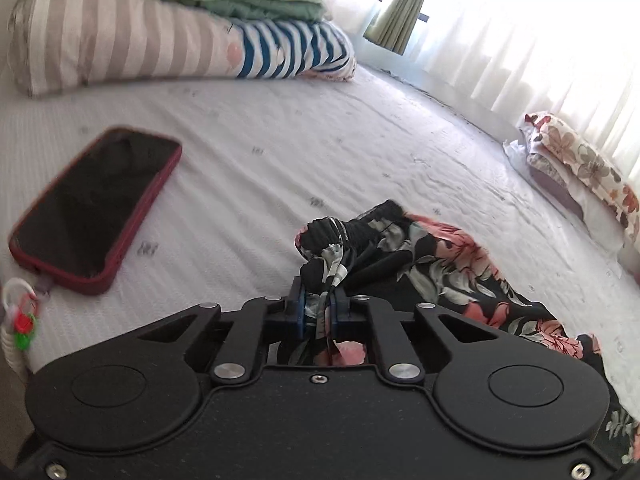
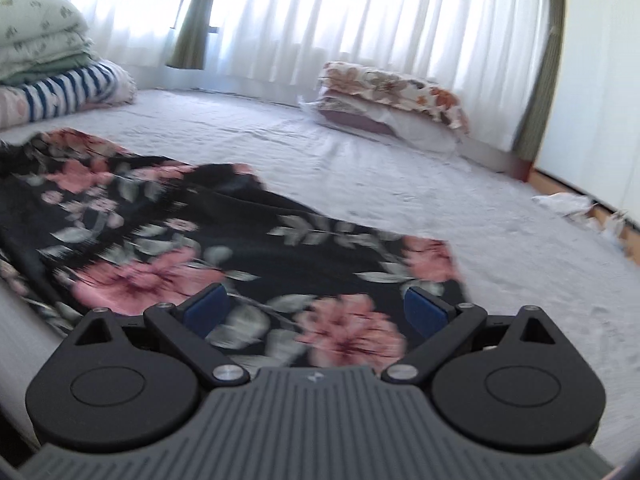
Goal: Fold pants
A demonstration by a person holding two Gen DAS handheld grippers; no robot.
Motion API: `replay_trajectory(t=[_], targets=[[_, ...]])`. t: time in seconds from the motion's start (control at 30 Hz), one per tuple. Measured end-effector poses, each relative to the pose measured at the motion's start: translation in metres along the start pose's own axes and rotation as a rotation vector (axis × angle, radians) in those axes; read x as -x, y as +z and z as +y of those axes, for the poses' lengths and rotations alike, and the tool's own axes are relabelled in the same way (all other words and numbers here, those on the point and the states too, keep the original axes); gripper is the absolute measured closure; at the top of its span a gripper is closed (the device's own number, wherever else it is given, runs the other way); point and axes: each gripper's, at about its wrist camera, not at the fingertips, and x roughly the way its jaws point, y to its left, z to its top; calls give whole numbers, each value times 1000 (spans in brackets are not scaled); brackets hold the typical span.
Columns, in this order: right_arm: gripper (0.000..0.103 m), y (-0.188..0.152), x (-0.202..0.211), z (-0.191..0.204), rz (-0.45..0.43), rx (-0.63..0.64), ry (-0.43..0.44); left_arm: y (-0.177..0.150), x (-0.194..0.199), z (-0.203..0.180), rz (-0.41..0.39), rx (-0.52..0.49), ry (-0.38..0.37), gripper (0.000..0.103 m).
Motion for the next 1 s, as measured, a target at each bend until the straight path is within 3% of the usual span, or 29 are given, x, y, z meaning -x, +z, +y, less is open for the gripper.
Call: replay_trajectory(t=[0.13, 0.33, 0.43, 0.53, 0.7, 0.83, 0.9, 0.93, 0.97, 1.0], targets=[[2, -7, 8, -33, 3, -13, -92, 5, 20, -37, -38, -73, -68, 93], [1, -20, 16, -91, 28, -148, -196, -20, 69, -147, -28, -284, -338, 93], [1, -30, 22, -117, 39, -243, -221, -57, 96, -210, -10, -434, -478, 93], [1, -42, 30, -139, 47, -340, -216, -104, 111, -257, 70, -526, -612, 93], [1, -59, 40, -159, 65, -391, -245, -198, 116, -308, 241, -706, -707, 92], [1, -65, 44, -167, 63, -433, -242, -244, 109, -312, 381, -763, -697, 78], [1, -66, 44, -169, 60, -448, -229, -243, 117, -303, 369, -766, -731, 60], [1, -65, 43, -168, 59, -453, -220, -241, 120, -299, 372, -763, -749, 44], [1, -64, 41, -168, 57, -460, -205, -234, 124, -292, 369, -751, -766, 36], [1, -62, 39, -166, 53, -465, -188, -226, 128, -284, 359, -739, -780, 36]])
